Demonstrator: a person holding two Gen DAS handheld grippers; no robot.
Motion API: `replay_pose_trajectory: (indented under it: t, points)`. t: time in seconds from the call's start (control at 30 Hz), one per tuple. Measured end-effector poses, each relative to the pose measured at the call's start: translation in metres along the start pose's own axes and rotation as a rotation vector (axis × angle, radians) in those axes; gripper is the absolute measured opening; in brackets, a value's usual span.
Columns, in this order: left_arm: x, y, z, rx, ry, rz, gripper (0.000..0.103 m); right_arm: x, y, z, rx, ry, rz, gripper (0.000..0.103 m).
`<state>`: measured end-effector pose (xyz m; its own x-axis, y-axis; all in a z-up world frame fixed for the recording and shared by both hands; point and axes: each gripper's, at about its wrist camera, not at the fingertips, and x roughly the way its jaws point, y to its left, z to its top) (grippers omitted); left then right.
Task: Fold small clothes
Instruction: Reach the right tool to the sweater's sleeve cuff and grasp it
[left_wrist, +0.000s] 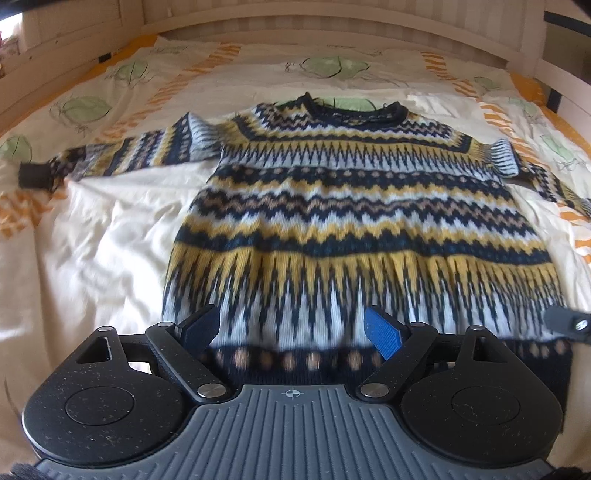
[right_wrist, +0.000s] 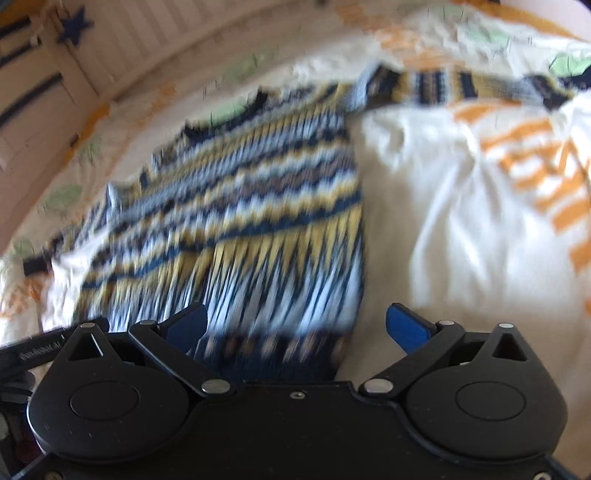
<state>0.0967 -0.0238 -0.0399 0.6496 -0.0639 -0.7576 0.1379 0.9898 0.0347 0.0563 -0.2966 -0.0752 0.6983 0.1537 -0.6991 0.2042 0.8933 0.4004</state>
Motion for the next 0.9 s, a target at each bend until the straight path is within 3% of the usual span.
replay_pose_trajectory:
  t: [0.17,0.33,0.53,0.57,0.63,0.77,0.9]
  points:
    - [0.029,-0.005,0.028,0.035,-0.049,-0.003,0.085,0.007,-0.036,0.043,0.001,-0.045,-0.008,0.102]
    - [0.061,-0.009,0.056,0.056,-0.101,0.0,0.085,0.013,-0.083,0.096,0.001,-0.078,-0.165,0.102]
    - [0.1,-0.008,0.074,0.035,-0.088,-0.015,0.085,0.003,-0.149,0.155,0.088,-0.172,-0.42,0.101]
    - [0.106,-0.009,0.073,0.038,-0.078,-0.014,0.085,0.0,-0.16,0.162,0.115,-0.184,-0.446,0.1]
    - [0.118,-0.01,0.07,0.05,-0.046,-0.021,0.085,-0.005,-0.184,0.173,0.185,-0.197,-0.476,0.086]
    - [0.123,-0.012,0.055,0.058,-0.104,-0.019,0.087,-0.009,-0.225,0.183,0.289,-0.211,-0.506,0.079]
    - [0.125,-0.01,0.056,0.063,-0.095,-0.025,0.09,-0.005,-0.251,0.185,0.382,-0.214,-0.501,0.073]
